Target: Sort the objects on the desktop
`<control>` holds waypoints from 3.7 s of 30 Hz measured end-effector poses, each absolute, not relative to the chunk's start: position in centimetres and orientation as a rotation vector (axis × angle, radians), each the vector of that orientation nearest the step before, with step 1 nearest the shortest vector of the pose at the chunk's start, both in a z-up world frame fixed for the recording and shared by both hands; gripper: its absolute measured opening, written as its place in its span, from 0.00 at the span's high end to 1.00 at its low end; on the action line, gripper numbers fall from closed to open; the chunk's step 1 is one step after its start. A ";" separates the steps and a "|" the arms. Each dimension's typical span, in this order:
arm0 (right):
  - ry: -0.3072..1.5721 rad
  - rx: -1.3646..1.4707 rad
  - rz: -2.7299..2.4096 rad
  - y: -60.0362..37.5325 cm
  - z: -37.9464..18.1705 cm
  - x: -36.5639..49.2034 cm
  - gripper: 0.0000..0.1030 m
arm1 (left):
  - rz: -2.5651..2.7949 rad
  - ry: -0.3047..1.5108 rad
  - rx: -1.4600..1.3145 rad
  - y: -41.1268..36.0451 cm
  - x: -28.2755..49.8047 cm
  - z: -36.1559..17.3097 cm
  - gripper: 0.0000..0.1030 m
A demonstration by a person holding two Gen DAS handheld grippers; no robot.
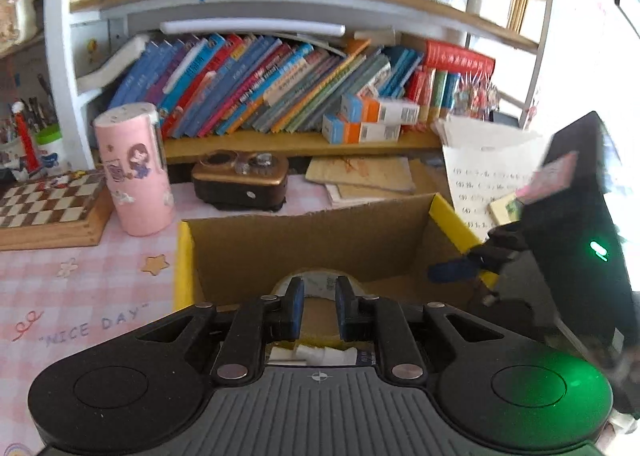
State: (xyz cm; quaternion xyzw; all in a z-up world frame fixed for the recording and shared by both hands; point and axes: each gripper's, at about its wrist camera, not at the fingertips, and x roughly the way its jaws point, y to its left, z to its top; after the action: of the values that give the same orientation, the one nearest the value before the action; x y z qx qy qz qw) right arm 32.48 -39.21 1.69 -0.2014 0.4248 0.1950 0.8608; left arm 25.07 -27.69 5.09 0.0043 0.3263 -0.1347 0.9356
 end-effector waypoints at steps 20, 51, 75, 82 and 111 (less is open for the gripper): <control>0.499 -0.115 0.236 -39.0 8.6 14.7 0.19 | -0.026 0.382 0.054 -18.8 7.8 9.1 0.04; 0.609 -0.014 0.024 -27.1 3.4 -7.6 0.04 | 0.117 0.564 0.040 -6.3 -9.0 4.0 0.00; 0.661 -0.014 -0.010 -27.0 2.8 -9.0 0.00 | 0.029 0.609 0.001 -6.1 -9.5 3.1 0.00; 0.662 -0.018 0.000 -26.9 2.7 -9.1 0.00 | 0.031 0.624 0.000 -5.9 -9.5 2.9 0.00; 0.684 -0.017 0.018 -26.4 2.6 -9.0 0.00 | 0.032 0.648 -0.024 -5.7 -9.7 2.7 0.00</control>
State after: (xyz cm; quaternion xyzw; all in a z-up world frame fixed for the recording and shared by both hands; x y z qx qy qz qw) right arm -9.04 -26.35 2.56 -0.0083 0.3352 0.0088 0.9421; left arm -9.68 -5.70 2.65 -0.0120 0.3182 0.0157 0.9478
